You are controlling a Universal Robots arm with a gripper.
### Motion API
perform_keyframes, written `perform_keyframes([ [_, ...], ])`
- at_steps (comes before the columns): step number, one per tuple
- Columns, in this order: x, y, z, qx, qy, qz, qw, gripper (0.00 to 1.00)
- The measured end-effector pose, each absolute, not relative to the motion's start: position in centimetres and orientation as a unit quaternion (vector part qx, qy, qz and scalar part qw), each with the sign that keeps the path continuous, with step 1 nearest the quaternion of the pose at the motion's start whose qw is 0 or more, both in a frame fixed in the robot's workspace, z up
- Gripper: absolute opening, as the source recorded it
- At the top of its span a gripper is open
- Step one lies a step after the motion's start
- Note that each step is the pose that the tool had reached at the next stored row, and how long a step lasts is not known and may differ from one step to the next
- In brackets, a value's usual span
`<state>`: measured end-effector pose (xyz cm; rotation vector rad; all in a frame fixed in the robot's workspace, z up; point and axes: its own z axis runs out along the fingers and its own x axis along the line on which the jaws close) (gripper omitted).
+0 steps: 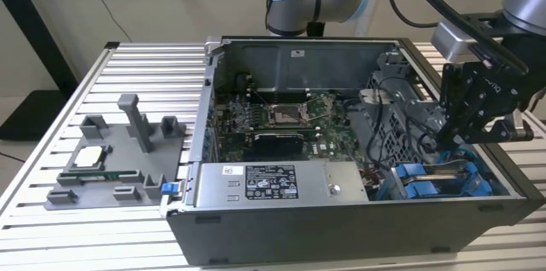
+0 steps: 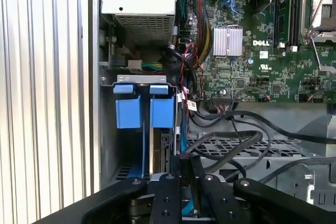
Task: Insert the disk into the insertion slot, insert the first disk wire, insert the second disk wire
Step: 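Insert the first disk wire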
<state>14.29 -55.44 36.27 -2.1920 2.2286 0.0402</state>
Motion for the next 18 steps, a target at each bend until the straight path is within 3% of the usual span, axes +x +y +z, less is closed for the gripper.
perform_keyframes([
  [18,15.12,-56.33,35.77,-0.701,0.713,0.013,0.007,0.0],
])
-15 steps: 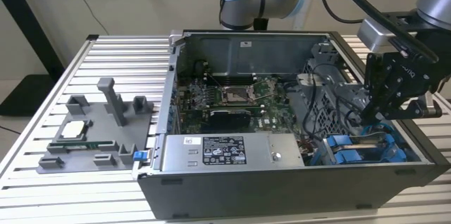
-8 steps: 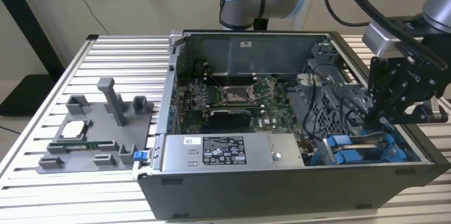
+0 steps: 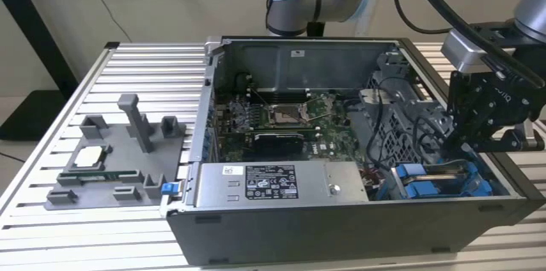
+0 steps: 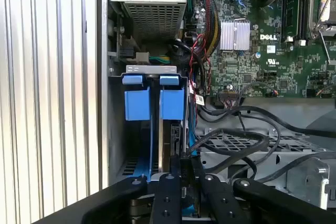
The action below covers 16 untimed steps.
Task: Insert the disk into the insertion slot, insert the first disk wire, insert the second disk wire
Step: 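Insert the first disk wire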
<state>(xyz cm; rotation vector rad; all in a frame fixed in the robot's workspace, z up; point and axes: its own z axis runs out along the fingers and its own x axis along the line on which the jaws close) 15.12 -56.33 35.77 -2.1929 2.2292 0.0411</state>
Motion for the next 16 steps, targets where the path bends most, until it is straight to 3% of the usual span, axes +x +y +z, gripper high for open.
perform_keyframes([
  [16,15.64,-56.55,34.77,-0.701,0.713,0.013,0.007,0.0],
])
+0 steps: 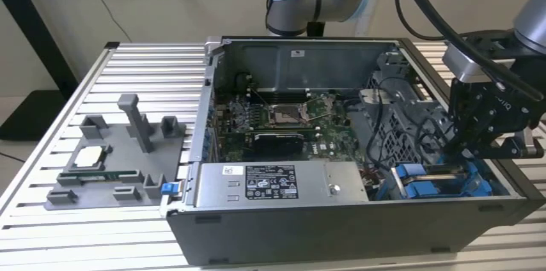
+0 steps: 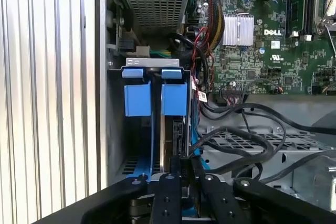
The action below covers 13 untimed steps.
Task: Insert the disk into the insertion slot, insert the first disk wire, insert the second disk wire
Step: 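Insert the first disk wire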
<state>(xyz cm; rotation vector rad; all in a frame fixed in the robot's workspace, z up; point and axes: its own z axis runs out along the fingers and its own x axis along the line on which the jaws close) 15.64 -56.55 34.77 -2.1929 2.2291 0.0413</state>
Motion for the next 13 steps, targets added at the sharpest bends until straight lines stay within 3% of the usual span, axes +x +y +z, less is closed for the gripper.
perform_keyframes([
  [13,15.97,-56.69,34.24,-0.701,0.713,0.013,0.007,0.0],
])
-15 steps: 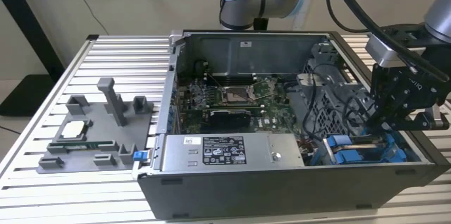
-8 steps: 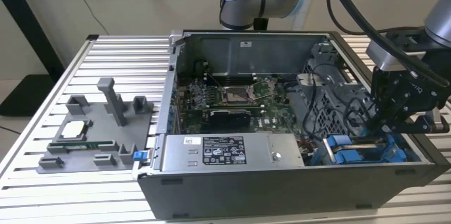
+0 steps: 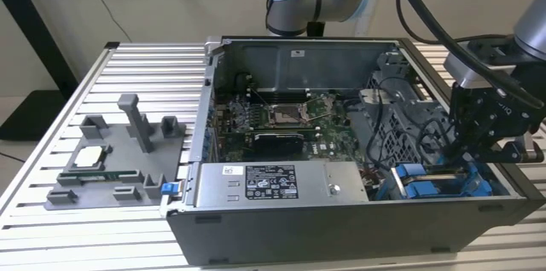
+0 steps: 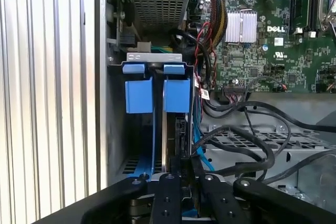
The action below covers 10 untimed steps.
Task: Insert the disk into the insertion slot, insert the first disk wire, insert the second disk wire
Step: 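Insert the first disk wire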
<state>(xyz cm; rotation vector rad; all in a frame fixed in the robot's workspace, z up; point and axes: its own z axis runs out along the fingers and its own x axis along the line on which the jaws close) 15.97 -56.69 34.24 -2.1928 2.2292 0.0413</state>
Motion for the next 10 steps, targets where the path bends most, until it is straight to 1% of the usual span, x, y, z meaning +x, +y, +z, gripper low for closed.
perform_keyframes([
  [10,16.0,-56.68,34.12,-0.699,0.715,0.013,0.007,0.0],
])
